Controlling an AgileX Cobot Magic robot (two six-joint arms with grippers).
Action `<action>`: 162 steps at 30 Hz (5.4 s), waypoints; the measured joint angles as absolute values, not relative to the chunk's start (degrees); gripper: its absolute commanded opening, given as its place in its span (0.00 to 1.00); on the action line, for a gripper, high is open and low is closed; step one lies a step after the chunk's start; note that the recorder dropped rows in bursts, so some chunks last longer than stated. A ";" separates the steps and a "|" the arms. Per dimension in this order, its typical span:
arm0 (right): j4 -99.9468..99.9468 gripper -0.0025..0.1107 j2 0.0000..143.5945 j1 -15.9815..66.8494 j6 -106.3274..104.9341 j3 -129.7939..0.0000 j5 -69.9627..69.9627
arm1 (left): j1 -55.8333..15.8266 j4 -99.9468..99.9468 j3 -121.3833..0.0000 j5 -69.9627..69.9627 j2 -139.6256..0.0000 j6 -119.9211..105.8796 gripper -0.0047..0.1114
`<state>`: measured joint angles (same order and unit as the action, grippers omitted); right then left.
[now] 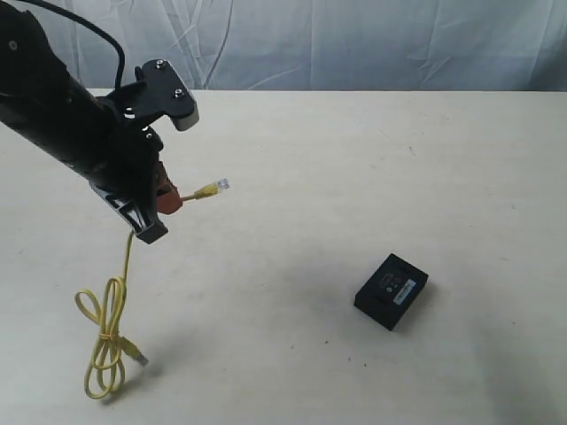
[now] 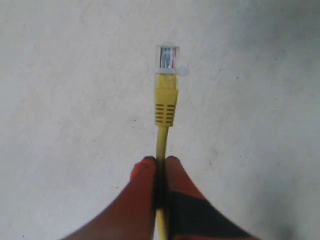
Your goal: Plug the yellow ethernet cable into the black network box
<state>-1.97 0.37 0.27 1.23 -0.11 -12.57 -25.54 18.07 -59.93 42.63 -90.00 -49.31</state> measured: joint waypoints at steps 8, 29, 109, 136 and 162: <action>-4.32 0.01 13.52 0.27 1.13 -12.76 13.70 | -25.54 18.16 -59.93 42.29 -90.00 -49.31 0.04; -44.03 0.01 77.57 21.96 -24.53 -29.49 30.68 | -25.54 18.16 -59.93 38.86 -90.00 -49.31 0.04; -53.21 0.01 93.71 7.73 -37.73 -35.59 23.61 | -47.40 21.31 -68.91 30.20 -113.94 -45.17 0.04; -73.68 0.01 103.57 7.71 -55.05 -38.47 24.07 | -49.57 20.86 -73.38 31.04 -118.68 -45.17 0.04; -73.19 0.01 104.21 7.61 -55.68 -38.91 24.34 | -49.57 20.77 -73.38 30.91 -117.38 -43.78 0.04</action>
